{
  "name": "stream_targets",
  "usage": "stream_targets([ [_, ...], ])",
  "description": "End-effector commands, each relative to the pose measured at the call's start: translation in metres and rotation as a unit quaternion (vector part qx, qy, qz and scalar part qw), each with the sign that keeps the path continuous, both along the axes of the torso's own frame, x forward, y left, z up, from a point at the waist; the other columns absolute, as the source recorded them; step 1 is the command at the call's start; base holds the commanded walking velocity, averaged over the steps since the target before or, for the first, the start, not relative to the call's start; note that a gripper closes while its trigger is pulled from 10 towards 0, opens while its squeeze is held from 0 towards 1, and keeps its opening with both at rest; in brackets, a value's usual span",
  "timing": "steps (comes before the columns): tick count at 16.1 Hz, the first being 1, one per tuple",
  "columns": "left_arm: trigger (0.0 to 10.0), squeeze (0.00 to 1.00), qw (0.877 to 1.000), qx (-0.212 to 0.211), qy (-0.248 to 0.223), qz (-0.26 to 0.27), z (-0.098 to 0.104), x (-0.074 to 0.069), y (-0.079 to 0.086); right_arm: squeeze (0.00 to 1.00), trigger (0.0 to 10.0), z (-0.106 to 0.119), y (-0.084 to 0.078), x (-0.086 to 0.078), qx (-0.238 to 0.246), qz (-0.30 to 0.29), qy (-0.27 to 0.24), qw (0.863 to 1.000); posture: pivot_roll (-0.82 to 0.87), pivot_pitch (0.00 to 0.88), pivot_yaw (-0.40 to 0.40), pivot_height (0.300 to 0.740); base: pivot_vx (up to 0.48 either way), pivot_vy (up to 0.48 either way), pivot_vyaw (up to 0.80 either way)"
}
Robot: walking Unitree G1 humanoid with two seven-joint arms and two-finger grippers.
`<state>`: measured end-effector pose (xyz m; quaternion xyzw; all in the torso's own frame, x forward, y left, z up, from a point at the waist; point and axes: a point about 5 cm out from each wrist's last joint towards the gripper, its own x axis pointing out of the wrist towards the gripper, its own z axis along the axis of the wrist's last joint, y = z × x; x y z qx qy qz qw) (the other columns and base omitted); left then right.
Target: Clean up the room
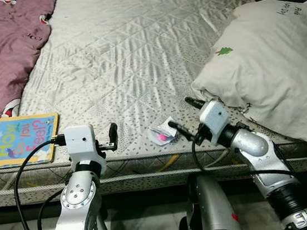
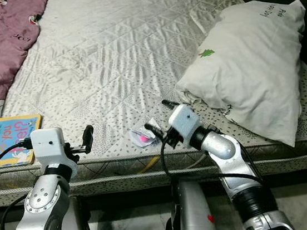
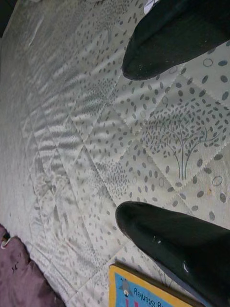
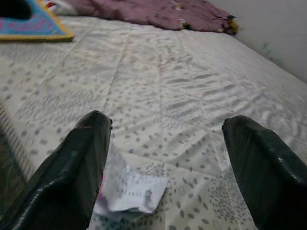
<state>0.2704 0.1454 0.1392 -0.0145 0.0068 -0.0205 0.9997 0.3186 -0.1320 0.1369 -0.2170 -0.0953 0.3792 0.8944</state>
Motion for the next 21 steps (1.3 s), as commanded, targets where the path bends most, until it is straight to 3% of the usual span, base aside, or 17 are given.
stream_targets([
  [1, 10.0, 0.00, 1.000, 0.002, -0.005, -0.002, 0.001, -0.002, -0.001, 0.00, 10.0, -0.008, 0.004, -0.006, -0.019, 0.025, 0.000, 0.999, 0.01, 0.146, -0.060, 0.516, 0.000, 0.000, 0.00],
  [3, 10.0, 0.00, 1.000, 0.003, -0.009, -0.005, 0.003, -0.006, -0.003, 0.00, 10.0, -0.019, 0.013, -0.009, -0.058, 0.055, -0.002, 0.997, 0.02, 0.167, -0.062, 0.516, 0.000, 0.000, 0.00],
  [6, 10.0, 0.00, 1.000, 0.003, -0.010, -0.006, 0.005, -0.012, -0.002, 0.00, 10.0, -0.019, 0.022, -0.007, -0.068, 0.076, -0.007, 0.995, 0.03, 0.205, -0.066, 0.516, 0.000, 0.000, 0.00],
  [10, 10.0, 0.00, 1.000, -0.002, 0.001, -0.001, 0.004, -0.023, -0.005, 0.00, 10.0, -0.021, 0.055, -0.005, -0.083, 0.113, -0.018, 0.990, 0.05, 0.242, -0.068, 0.516, 0.000, 0.000, 0.00],
  [14, 10.0, 0.00, 0.999, 0.009, 0.016, 0.026, 0.002, -0.040, 0.007, 0.00, 10.0, -0.019, 0.069, 0.003, -0.068, 0.089, -0.012, 0.994, 0.10, 0.270, -0.070, 0.516, 0.000, 0.000, 0.00],
  [17, 10.0, 0.00, 0.999, 0.018, 0.021, 0.037, 0.004, -0.046, 0.014, 0.00, 10.0, -0.022, 0.074, 0.016, -0.075, 0.037, -0.004, 0.996, 0.13, 0.280, -0.065, 0.516, 0.000, 0.000, 0.00],
  [21, 10.0, 0.00, 0.999, 0.021, 0.029, 0.036, 0.004, -0.050, 0.013, 0.00, 10.0, -0.023, 0.068, 0.030, -0.100, -0.022, 0.003, 0.995, 0.14, 0.279, -0.067, 0.516, 0.000, 0.000, 0.00],
])
